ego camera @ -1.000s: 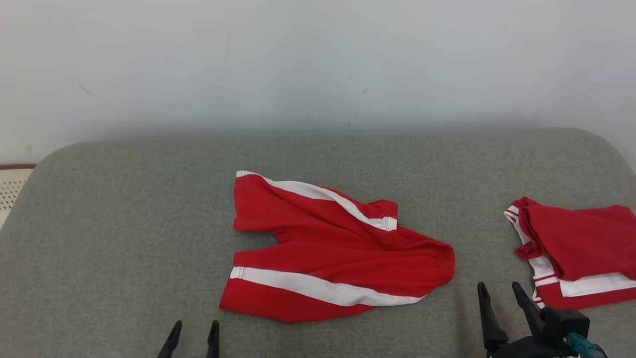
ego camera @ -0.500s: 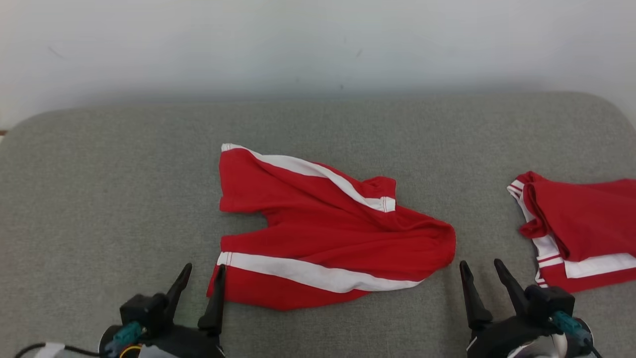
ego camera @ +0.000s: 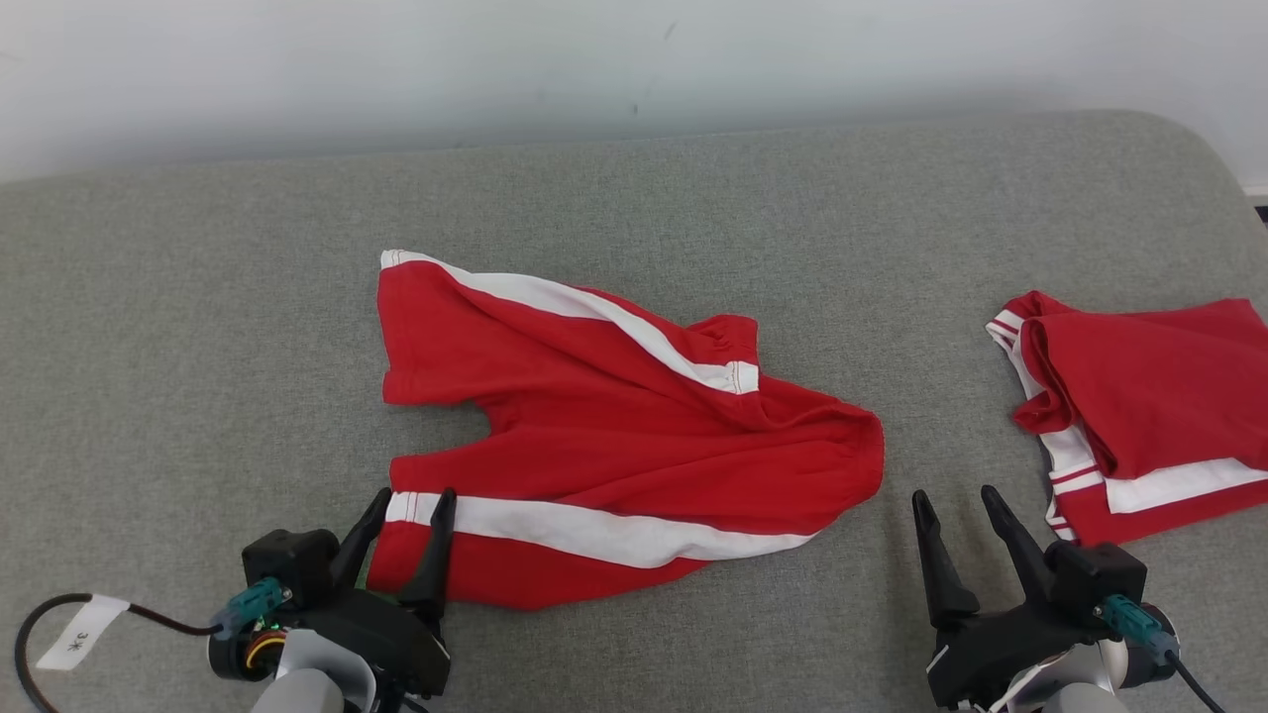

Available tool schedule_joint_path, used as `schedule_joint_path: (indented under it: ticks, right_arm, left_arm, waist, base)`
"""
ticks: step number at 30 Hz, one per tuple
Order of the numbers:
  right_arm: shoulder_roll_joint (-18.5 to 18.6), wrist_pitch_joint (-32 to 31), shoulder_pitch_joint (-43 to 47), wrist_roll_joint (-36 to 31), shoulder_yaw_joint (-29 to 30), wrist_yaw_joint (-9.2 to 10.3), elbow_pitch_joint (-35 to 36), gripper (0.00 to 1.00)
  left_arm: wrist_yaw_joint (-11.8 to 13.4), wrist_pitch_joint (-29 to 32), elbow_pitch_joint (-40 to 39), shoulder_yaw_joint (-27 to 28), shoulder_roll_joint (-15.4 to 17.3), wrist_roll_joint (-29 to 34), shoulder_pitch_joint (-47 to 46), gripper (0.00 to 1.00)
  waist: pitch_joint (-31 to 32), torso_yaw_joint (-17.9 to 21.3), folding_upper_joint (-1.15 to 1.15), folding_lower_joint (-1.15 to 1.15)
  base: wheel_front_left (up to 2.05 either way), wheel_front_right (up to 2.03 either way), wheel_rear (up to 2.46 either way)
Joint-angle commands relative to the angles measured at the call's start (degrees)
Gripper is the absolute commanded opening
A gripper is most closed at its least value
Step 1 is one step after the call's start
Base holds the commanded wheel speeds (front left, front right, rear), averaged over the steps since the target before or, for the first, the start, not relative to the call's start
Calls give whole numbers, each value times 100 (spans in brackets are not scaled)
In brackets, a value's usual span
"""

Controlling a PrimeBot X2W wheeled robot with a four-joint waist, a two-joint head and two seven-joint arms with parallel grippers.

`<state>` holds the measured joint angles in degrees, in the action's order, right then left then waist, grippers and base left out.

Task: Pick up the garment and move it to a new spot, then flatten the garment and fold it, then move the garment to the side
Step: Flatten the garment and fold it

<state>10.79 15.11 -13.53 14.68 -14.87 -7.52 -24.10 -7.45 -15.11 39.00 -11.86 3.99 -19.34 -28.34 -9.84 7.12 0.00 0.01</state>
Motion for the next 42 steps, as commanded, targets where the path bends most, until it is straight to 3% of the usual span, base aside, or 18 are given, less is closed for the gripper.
schedule_joint_path:
  ticks: [1,4,6,8,10,13,16,17,18,20,21,31,37,42]
  right_arm:
    - [16,1,0,46,-4,7,5,100]
    - [8,1,-21,40,25,7,11,100]
    - [2,1,-13,31,49,7,18,100]
    - [-4,1,-3,27,69,7,2,100]
    - [-36,1,10,-3,83,7,-9,100]
    - [-39,1,-13,13,87,7,-36,100]
    - [-38,1,-46,46,89,7,-47,100]
    - [-36,1,-54,54,88,7,-51,100]
    - [-37,1,-60,55,90,7,-54,100]
    - [-34,1,-57,58,93,7,-59,100]
    - [-31,1,-55,60,97,7,-64,100]
    - [-28,1,-37,60,194,7,-69,100]
    - [-50,1,74,91,269,7,-6,100]
    - [-34,1,121,266,-46,7,55,100]
  left_arm:
    - [4,-4,14,-31,56,-69,-24,100]
    - [2,-4,-71,-77,92,-139,-15,98]
    - [2,-4,-138,-107,90,-127,56,80]
    - [3,-4,-166,-164,88,-125,137,72]
    - [3,-4,-181,-211,96,-158,186,70]
    - [1,-4,-156,-252,102,-206,180,78]
    - [2,-4,-256,-238,126,-199,166,64]
    - [2,-4,-277,-239,124,-201,179,48]
    - [1,-4,-302,-254,126,-195,189,42]
    - [2,-4,-285,-290,136,-209,214,6]
    - [2,-4,-272,-299,146,-224,215,0]
    - [2,-4,-136,-381,214,-316,233,0]
    - [2,-4,-840,304,136,12,401,0]
    - [2,-4,-1538,854,2,366,784,0]
  waist:
    - [-13,6,0,-1]
    - [-15,-12,0,-1]
    - [-12,-39,0,-1]
    - [-3,-72,0,-1]
    - [9,-95,0,-1]
    - [23,-126,0,-1]
    - [31,-143,0,-1]
    - [33,-145,0,-1]
    - [37,-146,0,-1]
    - [46,-145,0,-1]
    - [49,-143,0,-1]
    - [97,-150,0,-1]
    - [179,-329,0,-1]
    - [248,-603,0,-1]
  base:
    - [0,0,0]
    - [0,0,0]
    - [0,0,0]
    - [0,0,0]
    - [0,0,0]
    - [0,0,0]
    - [0,0,0]
    - [0,0,0]
    - [0,0,0]
    - [0,0,0]
    - [0,0,0]
    - [0,0,0]
    - [0,0,0]
    - [0,0,0]
